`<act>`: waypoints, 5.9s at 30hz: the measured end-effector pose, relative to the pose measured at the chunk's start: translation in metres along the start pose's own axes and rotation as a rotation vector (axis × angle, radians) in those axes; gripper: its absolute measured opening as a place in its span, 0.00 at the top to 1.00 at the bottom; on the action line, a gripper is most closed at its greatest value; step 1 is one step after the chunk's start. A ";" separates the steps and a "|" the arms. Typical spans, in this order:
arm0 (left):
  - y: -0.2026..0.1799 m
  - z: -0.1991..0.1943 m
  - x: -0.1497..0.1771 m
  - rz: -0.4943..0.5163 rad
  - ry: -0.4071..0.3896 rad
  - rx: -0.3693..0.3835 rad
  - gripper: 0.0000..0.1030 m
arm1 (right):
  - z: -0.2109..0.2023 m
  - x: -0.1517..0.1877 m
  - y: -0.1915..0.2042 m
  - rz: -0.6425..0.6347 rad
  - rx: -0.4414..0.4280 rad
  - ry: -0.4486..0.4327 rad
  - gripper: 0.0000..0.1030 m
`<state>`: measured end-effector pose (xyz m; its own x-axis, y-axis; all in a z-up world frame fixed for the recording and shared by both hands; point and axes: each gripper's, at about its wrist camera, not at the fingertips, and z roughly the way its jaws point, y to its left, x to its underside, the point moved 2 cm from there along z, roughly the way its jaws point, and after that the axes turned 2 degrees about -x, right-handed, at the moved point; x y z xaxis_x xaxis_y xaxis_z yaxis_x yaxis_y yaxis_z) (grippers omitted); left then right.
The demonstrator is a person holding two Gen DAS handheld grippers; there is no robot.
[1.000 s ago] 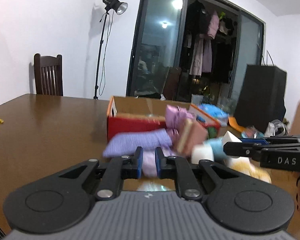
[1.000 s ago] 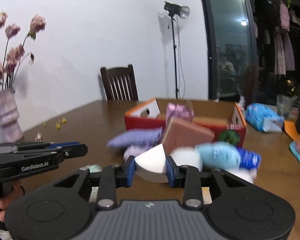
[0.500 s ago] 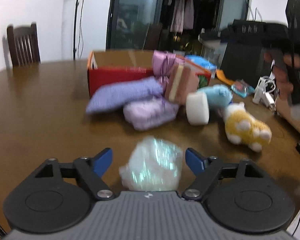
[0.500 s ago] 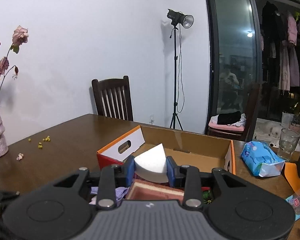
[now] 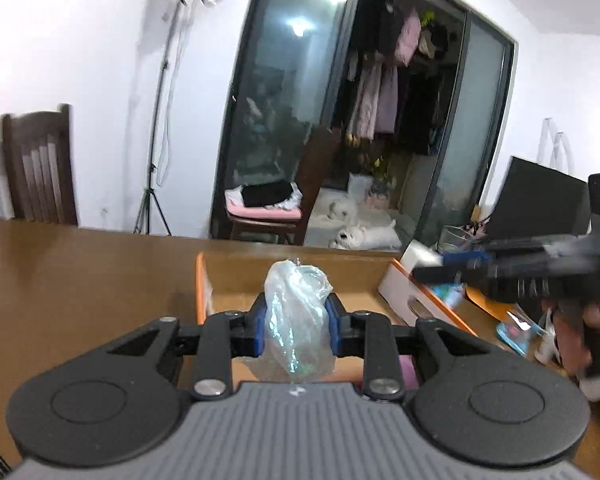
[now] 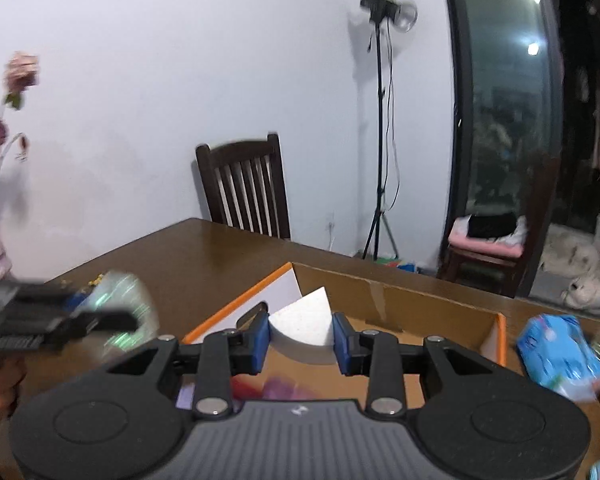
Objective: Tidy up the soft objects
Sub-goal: 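Carry the bag and wedge into the cardboard box and open both grippers, then move both grippers back toward the lavender burlap pouch on the table, then grasp the lavender burlap pouch with both grippers and lift it, then lower the pouch into the cardboard box and open both grippers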
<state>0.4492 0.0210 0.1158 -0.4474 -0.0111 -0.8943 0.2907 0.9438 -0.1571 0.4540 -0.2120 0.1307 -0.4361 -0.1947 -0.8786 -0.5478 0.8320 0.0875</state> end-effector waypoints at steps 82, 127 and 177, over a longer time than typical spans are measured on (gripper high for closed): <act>0.046 -0.039 0.134 -0.329 0.079 -0.076 0.10 | -0.015 0.114 0.107 0.143 0.106 -0.042 0.43; -0.064 -0.159 0.230 -0.260 0.196 0.182 0.82 | -0.113 0.241 0.111 0.182 0.219 0.072 0.56; -0.049 0.234 -0.008 -0.074 0.391 0.108 0.54 | 0.169 0.008 -0.118 -0.056 0.440 0.358 0.54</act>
<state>0.6359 -0.1024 0.0324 -0.7519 0.0682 -0.6557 0.3236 0.9047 -0.2771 0.6358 -0.2242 0.0344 -0.6718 -0.3447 -0.6556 -0.2616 0.9385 -0.2254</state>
